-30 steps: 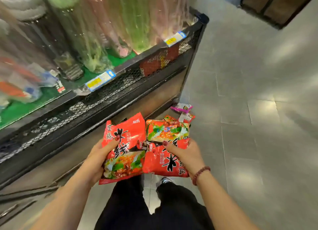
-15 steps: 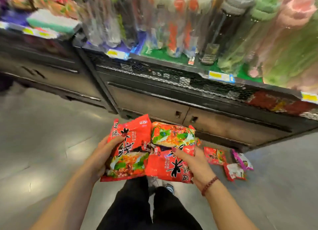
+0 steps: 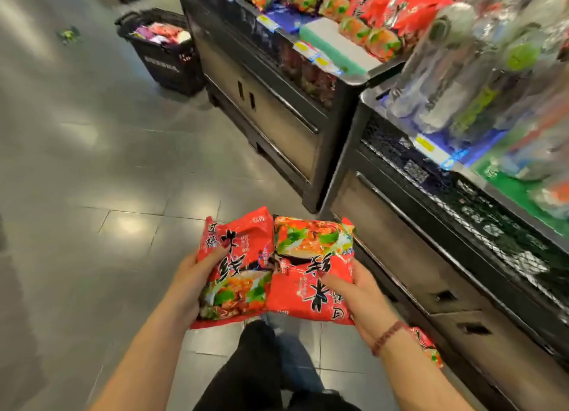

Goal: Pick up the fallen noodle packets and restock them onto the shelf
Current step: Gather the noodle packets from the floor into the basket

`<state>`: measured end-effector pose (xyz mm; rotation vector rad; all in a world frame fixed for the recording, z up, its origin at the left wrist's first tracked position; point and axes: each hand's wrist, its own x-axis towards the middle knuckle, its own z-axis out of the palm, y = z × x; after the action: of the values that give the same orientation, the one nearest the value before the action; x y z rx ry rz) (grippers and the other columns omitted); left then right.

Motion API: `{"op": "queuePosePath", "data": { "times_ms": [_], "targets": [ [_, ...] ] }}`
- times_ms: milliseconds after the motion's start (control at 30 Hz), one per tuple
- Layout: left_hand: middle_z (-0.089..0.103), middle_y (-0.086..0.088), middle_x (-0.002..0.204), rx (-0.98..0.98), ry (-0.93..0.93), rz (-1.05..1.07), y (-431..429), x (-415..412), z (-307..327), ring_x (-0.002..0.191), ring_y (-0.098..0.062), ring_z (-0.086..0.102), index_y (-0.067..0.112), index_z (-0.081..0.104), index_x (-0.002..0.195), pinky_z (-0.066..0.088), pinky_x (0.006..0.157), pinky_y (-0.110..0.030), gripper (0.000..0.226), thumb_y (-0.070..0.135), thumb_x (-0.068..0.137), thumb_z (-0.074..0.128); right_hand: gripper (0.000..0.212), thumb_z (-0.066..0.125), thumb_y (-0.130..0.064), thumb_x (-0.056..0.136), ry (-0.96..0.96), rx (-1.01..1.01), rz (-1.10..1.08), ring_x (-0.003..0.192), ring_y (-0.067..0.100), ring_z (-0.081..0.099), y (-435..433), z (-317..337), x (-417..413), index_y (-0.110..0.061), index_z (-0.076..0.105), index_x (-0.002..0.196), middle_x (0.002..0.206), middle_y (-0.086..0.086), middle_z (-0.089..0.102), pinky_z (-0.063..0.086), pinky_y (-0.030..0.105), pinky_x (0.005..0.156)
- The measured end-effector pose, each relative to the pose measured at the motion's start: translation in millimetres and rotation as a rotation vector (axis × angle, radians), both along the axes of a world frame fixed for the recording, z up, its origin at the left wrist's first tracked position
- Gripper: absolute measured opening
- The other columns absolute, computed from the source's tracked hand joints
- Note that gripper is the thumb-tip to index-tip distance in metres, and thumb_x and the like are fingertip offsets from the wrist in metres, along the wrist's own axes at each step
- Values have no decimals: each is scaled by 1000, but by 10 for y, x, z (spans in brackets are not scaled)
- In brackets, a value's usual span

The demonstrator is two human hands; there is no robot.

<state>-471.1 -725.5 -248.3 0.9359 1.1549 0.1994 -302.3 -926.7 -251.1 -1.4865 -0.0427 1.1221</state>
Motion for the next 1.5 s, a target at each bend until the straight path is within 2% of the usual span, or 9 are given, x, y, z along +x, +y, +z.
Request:
{"op": "queuePosePath", "data": {
  "times_ms": [167,400,567,833,900,967,1000,1200,1500],
  "targets": [
    [74,-16,100,-21,-35,47,977,-193,107,88,-36,71,10,63,111,52,93,-51,36,36,86,66,56,75,-10,75,-32,12,39,94,32,70,1119,111,-57,-19,52,125,110,10,71,56,54,81],
    [74,-16,93,-60,-150,167,1959,-343,211,80,-32,72,12,60,100,52,90,-47,29,32,80,66,45,74,-12,80,-107,-3,175,85,28,73,2414,311,58,-23,52,117,105,7,71,60,42,69],
    [74,-17,100,-77,-137,296,2599,-313,136,87,-35,72,8,60,110,54,87,-46,41,36,81,67,43,73,-16,81,-166,-29,293,81,23,73,3391,304,316,-25,52,118,105,6,71,59,35,62],
    [74,-13,99,24,-113,492,4147,47,146,90,-35,72,12,59,116,52,94,-51,53,40,73,72,47,74,-21,81,-158,11,457,87,23,73,5343,111,831,-23,52,122,109,5,70,60,39,69],
    [76,-7,84,50,-94,496,4558,211,203,75,-26,74,11,59,108,58,77,-40,39,36,81,69,46,74,-20,81,-161,19,489,88,22,72,5814,137,988,-23,52,121,110,5,69,59,38,69],
    [72,1,62,89,-70,524,4920,364,263,52,-15,68,13,56,95,51,49,-22,18,29,90,63,45,73,-17,81,-153,25,507,87,23,72,6249,163,1145,-23,52,120,108,5,70,59,37,66],
    [71,3,60,101,-65,542,5090,420,281,50,-14,67,14,55,92,48,46,-21,15,28,92,62,44,73,-16,81,-148,26,519,86,23,72,6457,178,1215,-23,53,120,107,5,70,59,37,65],
    [76,-8,89,78,-70,635,6031,614,234,82,-31,73,16,59,107,57,78,-42,24,29,87,66,42,74,-13,81,-139,15,566,89,26,72,7516,189,1480,-19,57,118,105,6,72,59,46,75],
    [75,-9,94,104,-130,533,8166,884,12,85,-30,73,17,56,113,56,72,-38,37,29,81,70,43,74,-9,80,-143,23,474,86,27,72,9455,3,1692,-14,55,118,104,9,72,59,42,70]
  ]
}}
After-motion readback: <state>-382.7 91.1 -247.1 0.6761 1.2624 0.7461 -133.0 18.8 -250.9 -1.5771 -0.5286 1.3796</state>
